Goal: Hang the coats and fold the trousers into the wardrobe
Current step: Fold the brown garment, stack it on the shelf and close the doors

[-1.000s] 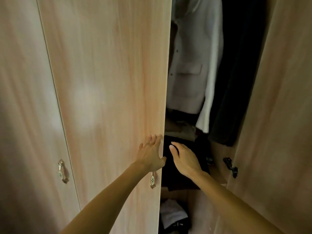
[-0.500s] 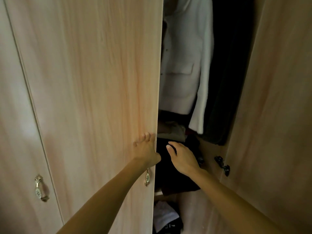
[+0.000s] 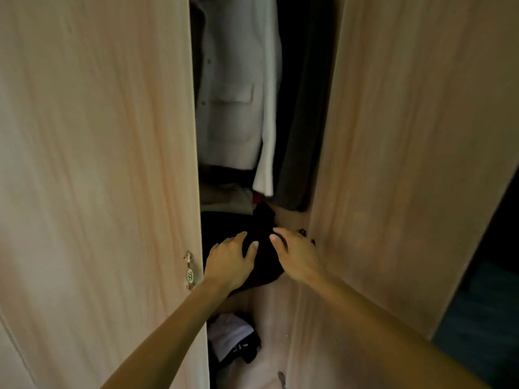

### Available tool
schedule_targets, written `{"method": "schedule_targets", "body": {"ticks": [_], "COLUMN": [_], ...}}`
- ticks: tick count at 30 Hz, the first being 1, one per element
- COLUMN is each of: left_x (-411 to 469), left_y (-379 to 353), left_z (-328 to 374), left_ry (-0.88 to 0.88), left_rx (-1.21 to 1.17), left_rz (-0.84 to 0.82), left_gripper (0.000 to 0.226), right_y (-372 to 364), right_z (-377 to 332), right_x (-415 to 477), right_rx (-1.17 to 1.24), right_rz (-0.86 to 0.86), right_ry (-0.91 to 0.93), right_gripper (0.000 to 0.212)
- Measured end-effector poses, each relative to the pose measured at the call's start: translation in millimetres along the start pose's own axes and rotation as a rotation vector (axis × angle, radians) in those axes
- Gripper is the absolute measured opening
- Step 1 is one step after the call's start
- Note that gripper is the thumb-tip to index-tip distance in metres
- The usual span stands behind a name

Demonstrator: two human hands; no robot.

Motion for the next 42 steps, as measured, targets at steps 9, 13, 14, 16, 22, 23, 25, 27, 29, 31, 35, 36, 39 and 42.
{"method": "schedule_targets", "body": {"ticks": [9,13,14,16,22,23,25,27,29,31,35,36,39,42], "left_x": [-39.4,-63.2,-69.7,-81.9,-89.9,-87.6,-82.6,-78.4,-73.5,-67.9,-54.2,-51.3,-44.2,-40.2], "left_y": [-32.1,-51.5,-57.0,-67.0,-84.4,-86.6,-91.3,-95.5,-97.1,-96.0,-90.2,-88.9,-87.2,-85.1], "left_z": [109.6,158.5,172.4,203.2,288.5,301.9,326.5,347.0,362.0,371.1,371.3,369.0,361.0,346.8], "left_ry": [-0.046,-0.004,0.007,0.004,-0.075,-0.078,-0.083,-0.116,-0.139,-0.136,-0.111,-0.106,-0.118,-0.088], "left_rx": [-0.009,-0.032,-0.033,-0.039,-0.051,-0.044,-0.022,0.008,0.043,0.077,0.141,0.152,0.202,0.214], "left_rz": [0.019,-0.018,-0.03,-0.039,-0.041,-0.039,-0.046,-0.05,-0.048,-0.044,-0.021,-0.019,-0.008,0.003], "left_gripper": [0.055,0.055,0.055,0.05,0.058,0.058,0.056,0.056,0.057,0.057,0.053,0.052,0.054,0.047], "right_y": [71.7,111.1,119.2,135.4,186.7,194.2,208.2,218.9,228.0,235.6,241.0,241.1,233.1,222.2], "right_z": [67.1,107.8,117.7,134.9,197.1,209.3,229.7,245.0,250.9,248.5,235.2,231.7,229.8,228.8], "right_x": [-69.1,-108.0,-118.8,-140.1,-180.6,-183.2,-185.6,-184.1,-177.8,-167.2,-140.2,-134.6,-117.8,-114.7], "right_rx": [0.092,0.126,0.124,0.115,0.184,0.195,0.194,0.177,0.172,0.177,0.182,0.172,0.133,0.131], "right_rz": [-0.049,-0.041,-0.045,-0.059,-0.159,-0.178,-0.18,-0.16,-0.147,-0.152,-0.145,-0.138,-0.082,-0.015], "right_ry": [-0.001,0.018,0.021,0.031,-0.02,-0.047,-0.098,-0.141,-0.169,-0.177,-0.152,-0.155,-0.175,-0.169], "right_gripper": [0.043,0.04,0.04,0.041,0.045,0.045,0.045,0.048,0.051,0.051,0.053,0.056,0.056,0.055]}}
Point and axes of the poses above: each hand's wrist, its own x-axis towards the middle knuckle, its own y-axis out of the back of the hand, z = x × y, the point moved 1 cm from there along x, towards the middle knuckle, and after that the axes turned 4 degrees about -y, right-handed, at the moved point
